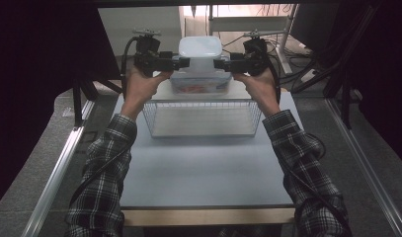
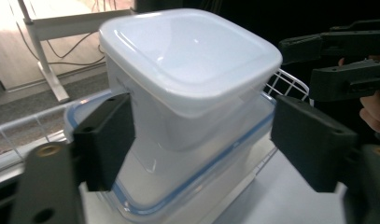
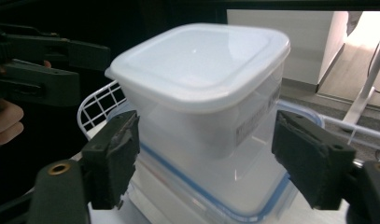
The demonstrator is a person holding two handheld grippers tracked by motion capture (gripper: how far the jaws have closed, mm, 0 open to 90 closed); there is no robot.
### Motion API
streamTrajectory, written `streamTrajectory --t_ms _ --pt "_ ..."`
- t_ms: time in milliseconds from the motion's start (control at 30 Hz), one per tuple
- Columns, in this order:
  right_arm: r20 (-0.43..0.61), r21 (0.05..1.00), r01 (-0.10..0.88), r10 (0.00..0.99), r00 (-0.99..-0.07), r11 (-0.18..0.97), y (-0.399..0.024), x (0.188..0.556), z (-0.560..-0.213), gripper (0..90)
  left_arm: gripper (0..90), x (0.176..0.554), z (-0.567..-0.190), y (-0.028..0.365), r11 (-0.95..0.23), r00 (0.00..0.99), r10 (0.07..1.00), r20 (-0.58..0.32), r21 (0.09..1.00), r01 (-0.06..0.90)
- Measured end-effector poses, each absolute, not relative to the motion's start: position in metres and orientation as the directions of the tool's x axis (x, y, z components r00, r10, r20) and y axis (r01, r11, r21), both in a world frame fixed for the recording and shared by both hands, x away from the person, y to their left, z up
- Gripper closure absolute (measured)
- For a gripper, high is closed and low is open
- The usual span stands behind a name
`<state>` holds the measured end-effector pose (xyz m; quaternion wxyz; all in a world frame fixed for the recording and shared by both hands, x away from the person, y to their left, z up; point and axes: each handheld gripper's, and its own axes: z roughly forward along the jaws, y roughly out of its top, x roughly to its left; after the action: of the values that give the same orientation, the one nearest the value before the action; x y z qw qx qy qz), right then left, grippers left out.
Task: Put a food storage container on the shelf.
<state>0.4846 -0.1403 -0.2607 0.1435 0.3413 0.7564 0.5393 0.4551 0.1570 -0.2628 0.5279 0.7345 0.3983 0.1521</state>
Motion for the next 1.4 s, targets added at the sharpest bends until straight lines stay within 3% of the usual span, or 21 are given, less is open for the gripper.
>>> streamTrajectory --t_ms 333,800,1400 --pt "0.128 0.925 0.32 0.623 -0.772 0.207 -0.148 0.468 -0.281 16.7 14.4 0.437 -0.284 0.154 -0.166 0.666 0.726 -0.173 0.895 0.414" --pt "0.095 0.93 0.282 0.589 -0.803 0.235 -0.152 0.445 -0.309 16.5 19.5 0.409 -0.305 0.153 -0.208 0.705 0.693 -0.152 0.894 0.397" --pt "0.086 0.921 0.281 0.562 -0.823 0.27 -0.155 0.424 -0.329 16.4 13.7 0.383 -0.341 0.153 -0.25 0.739 0.664 -0.117 0.896 0.367"
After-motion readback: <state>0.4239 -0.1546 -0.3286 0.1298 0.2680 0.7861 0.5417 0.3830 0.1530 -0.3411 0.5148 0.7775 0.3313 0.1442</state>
